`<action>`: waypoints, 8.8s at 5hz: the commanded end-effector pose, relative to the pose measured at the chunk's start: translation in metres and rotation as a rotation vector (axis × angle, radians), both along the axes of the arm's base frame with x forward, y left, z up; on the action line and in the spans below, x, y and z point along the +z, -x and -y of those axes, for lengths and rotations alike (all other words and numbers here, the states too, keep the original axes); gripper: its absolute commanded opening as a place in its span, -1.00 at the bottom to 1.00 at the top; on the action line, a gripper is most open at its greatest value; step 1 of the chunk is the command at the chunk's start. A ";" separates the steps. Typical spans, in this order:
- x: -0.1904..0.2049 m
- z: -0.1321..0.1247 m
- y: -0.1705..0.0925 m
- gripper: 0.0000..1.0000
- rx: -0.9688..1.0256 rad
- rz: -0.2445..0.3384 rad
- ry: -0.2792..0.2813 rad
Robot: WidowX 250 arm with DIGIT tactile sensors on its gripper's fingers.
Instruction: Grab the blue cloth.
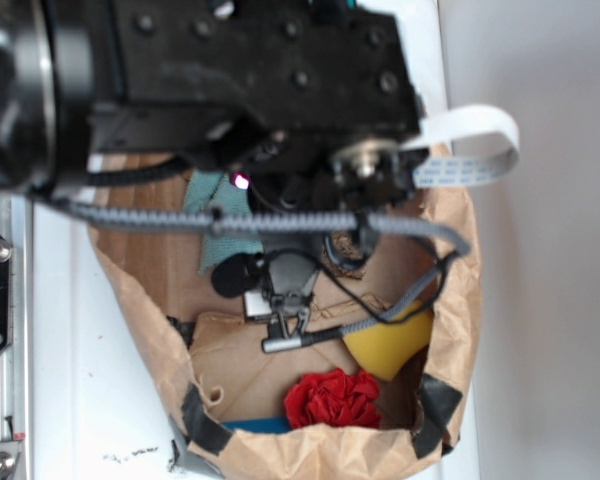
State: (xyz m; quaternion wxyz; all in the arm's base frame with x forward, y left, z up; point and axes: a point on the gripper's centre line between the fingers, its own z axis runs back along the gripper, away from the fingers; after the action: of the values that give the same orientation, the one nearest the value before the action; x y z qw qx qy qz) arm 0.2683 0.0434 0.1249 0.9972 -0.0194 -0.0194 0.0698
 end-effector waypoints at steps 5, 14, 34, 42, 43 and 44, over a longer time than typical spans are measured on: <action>-0.029 -0.009 0.004 1.00 0.181 0.005 -0.020; -0.067 -0.019 -0.020 1.00 0.852 0.116 -0.026; 0.030 -0.008 0.003 -1.00 -0.045 0.180 0.090; 0.060 0.022 0.010 -1.00 -0.041 0.286 -0.090; 0.066 0.024 0.006 -1.00 -0.041 0.270 -0.078; 0.070 0.025 0.001 -1.00 -0.029 0.265 -0.066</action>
State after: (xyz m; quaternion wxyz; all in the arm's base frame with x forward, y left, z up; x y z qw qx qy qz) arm 0.2625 0.0211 0.1768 0.9900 0.0043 -0.1254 0.0646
